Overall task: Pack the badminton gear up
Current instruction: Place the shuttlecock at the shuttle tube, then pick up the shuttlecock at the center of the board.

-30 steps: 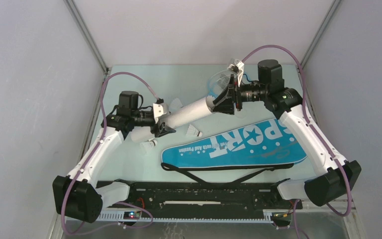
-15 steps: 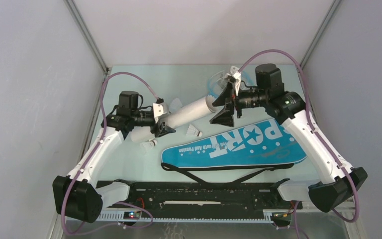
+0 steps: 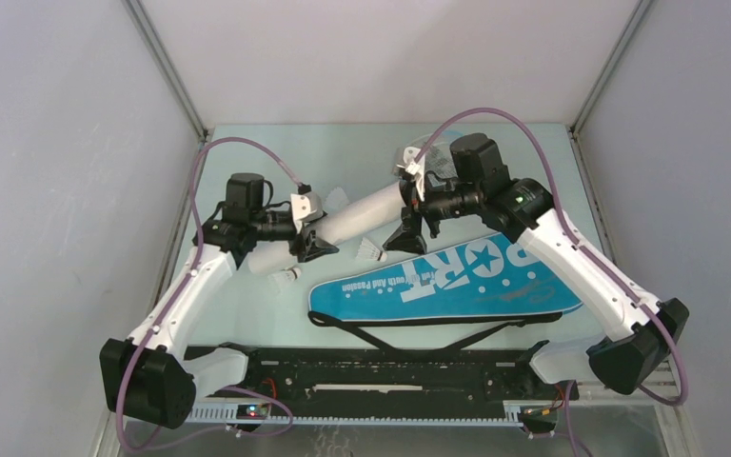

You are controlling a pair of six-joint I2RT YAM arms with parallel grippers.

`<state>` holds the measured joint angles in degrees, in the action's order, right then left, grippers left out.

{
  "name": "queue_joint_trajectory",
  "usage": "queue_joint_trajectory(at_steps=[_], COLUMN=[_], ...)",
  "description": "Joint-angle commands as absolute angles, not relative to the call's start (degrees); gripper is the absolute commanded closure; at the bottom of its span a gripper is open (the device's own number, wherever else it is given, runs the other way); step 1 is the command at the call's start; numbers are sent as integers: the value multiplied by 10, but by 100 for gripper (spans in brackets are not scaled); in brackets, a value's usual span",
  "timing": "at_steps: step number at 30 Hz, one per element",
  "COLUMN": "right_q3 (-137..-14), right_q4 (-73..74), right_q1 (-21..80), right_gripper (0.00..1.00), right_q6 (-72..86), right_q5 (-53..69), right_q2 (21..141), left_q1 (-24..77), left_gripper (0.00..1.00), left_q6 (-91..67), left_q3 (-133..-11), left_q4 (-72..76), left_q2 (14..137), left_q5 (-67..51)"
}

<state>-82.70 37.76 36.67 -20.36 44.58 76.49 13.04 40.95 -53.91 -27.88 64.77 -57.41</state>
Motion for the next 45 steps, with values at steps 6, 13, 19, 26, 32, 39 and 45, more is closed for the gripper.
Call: queue_joint_trajectory(at_steps=[6, 13, 19, 26, 32, 39, 45], right_q3=[-856, -879, -890, -813, -740, -744, -822], right_q4=[393, 418, 431, 368, 302, 245, 297], right_q1=[380, 329, 263, 198, 216, 340, 397], right_gripper=[13, 3, 0, 1, 8, 8, 8], right_q6=[-197, -212, -218, -186, -144, -136, -262], right_q5=[486, 463, 471, 446, 368, 184, 216], right_q2=[796, 754, 715, 688, 745, 873, 995], left_q1=[131, 131, 129, 111, 83, 42, 20], left_gripper=[82, 82, 82, 82, 83, 84, 84], left_q6=[377, 385, 379, 318, 205, 128, 113], left_q3=[-517, -513, -519, -523, -554, -569, -579], left_q4=[-213, -213, -213, -180, -149, -115, -120], left_q2=[636, 640, 647, 636, 638, 633, 631], left_q5=[-604, -585, -581, -538, -410, -297, -261])
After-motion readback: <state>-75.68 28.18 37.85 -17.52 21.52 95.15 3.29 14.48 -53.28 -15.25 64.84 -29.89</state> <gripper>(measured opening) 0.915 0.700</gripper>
